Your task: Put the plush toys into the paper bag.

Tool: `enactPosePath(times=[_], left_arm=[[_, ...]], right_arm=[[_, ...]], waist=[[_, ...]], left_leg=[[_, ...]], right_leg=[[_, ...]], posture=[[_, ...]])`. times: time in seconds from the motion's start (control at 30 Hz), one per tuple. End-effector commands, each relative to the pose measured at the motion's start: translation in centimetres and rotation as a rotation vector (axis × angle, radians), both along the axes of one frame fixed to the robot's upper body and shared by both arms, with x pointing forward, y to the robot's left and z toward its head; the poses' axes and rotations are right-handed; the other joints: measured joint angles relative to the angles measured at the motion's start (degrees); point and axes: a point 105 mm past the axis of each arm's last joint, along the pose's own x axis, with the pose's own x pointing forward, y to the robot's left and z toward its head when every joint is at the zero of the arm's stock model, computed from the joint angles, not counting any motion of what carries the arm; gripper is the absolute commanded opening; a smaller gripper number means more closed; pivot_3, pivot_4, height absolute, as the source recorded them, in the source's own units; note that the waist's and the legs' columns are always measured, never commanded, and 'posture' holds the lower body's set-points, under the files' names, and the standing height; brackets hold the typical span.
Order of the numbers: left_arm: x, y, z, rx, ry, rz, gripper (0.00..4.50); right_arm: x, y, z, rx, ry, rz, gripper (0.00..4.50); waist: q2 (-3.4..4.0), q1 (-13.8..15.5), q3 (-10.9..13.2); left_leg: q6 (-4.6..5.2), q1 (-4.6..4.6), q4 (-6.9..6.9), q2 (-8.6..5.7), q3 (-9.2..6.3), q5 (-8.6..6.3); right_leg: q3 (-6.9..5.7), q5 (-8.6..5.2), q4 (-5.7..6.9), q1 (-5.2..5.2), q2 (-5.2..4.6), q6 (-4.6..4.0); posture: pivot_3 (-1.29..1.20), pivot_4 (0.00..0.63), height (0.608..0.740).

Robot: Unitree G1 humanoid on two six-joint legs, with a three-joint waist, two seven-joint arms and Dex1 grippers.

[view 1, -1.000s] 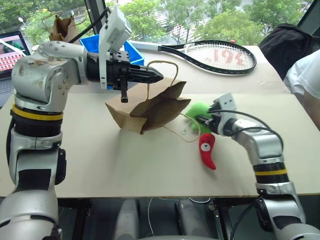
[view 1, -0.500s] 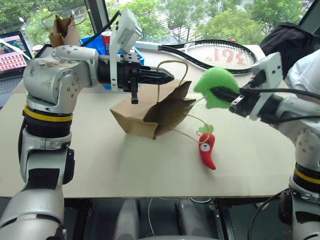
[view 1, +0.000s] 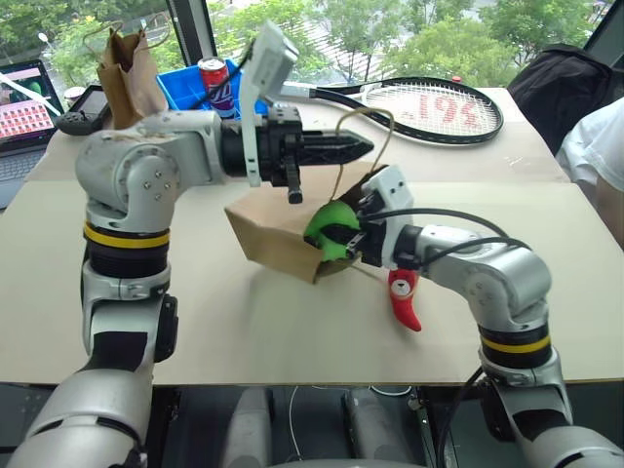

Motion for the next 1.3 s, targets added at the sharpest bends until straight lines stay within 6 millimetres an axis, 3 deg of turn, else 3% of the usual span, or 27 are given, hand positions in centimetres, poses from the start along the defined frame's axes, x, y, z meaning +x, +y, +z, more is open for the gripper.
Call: enactPosePath(times=[0.03,0.1,0.17,0.3,0.47,0.6,0.77,0.83,0.97,1.1,1.3], left_arm=[[-0.8,0.3,1.1,-0.026,-0.047,0.001,0.0],[-0.8,0.5,0.9,-0.023,-0.043,0.014,0.0],[-0.7,0.7,0.7,-0.016,-0.04,0.026,0.0],[-0.6,1.0,0.0,-0.004,-0.026,0.037,0.0],[0.1,1.6,-3.1,0.041,0.039,0.067,0.0],[0.1,1.6,-3.5,0.034,0.05,0.063,0.0],[0.5,2.0,-3.3,0.029,0.049,0.073,0.0],[0.6,2.1,-3.2,0.029,0.046,0.074,0.0],[0.8,2.2,-2.9,0.023,0.04,0.071,0.0],[1.0,2.2,-2.5,0.017,0.032,0.065,0.0],[1.0,2.1,-2.3,0.017,0.023,0.052,0.0]], right_arm=[[0.6,0.8,0.8,0.036,-0.054,-0.006,0.01],[0.6,1.0,1.0,0.082,-0.048,-0.005,0.94],[0.7,0.7,1.2,0.095,-0.062,-0.017,1.41],[0.7,-0.6,1.6,0.107,-0.083,-0.05,2.77],[-0.9,-2.9,3.0,0.106,-0.104,-0.068,4.47],[-1.9,-5.0,3.9,0.109,-0.108,-0.103,4.47],[-4.9,-10.0,5.0,0.078,-0.076,-0.136,4.47],[-6.8,-12.2,4.3,0.006,-0.018,-0.151,4.47],[-9.7,-14.2,1.9,-0.083,0.115,-0.169,4.47],[-11.1,-14.5,-1.3,-0.127,0.207,-0.2,4.47],[-10.9,-12.8,-4.3,-0.1,0.246,-0.211,4.47]], waist=[[0.0,0.02,0.0],[0.0,0.02,0.0],[0.0,0.05,0.0],[0.0,0.18,0.0],[0.0,0.08,0.0],[0.0,0.1,0.01],[-0.01,0.5,0.02],[-0.01,0.81,0.03],[-0.03,0.6,0.03],[-0.04,0.12,0.04],[-0.05,0.11,0.05]], left_leg=[[0.0,0.0,0.0,0.0,0.0,0.0],[0.0,0.0,-0.01,0.0,0.0,0.0],[0.0,0.0,-0.01,0.0,-0.01,0.0],[0.0,0.0,0.0,0.0,0.0,0.0],[0.0,0.01,-0.01,0.0,-0.01,0.0],[0.0,0.0,-0.01,0.0,-0.02,0.0],[0.0,-0.02,-0.01,-0.01,-0.01,0.0],[0.0,-0.04,-0.01,-0.06,-0.01,0.0],[0.01,-0.01,-0.06,-0.07,-0.02,-0.01],[0.04,0.03,-0.08,-0.07,-0.03,0.01],[0.12,0.1,-0.08,-0.07,-0.01,0.07]], right_leg=[[0.0,0.0,0.0,0.0,0.0,0.0],[0.0,0.0,0.0,0.0,0.0,0.0],[0.0,0.0,0.0,0.0,0.0,0.0],[0.0,0.0,-0.01,0.02,0.0,0.0],[0.0,0.0,0.0,0.01,0.0,0.0],[-0.01,0.01,0.02,0.0,0.0,-0.01],[-0.01,0.0,-0.07,0.05,-0.02,-0.01],[-0.01,0.0,-0.11,0.07,-0.07,0.0],[-0.03,-0.01,-0.24,0.12,-0.08,0.0],[-0.03,-0.01,-0.23,0.14,-0.07,0.01],[0.0,-0.14,-0.27,0.17,-0.07,0.32]], posture=[[0.0,0.15,0.658],[0.0,0.15,0.658],[0.0,0.15,0.658],[0.0,0.15,0.658],[0.0,0.15,0.658],[0.0,0.15,0.658],[0.0,0.15,0.658],[0.0,0.15,0.658],[0.0,0.15,0.658],[0.0,0.15,0.658],[0.0,0.15,0.658]])
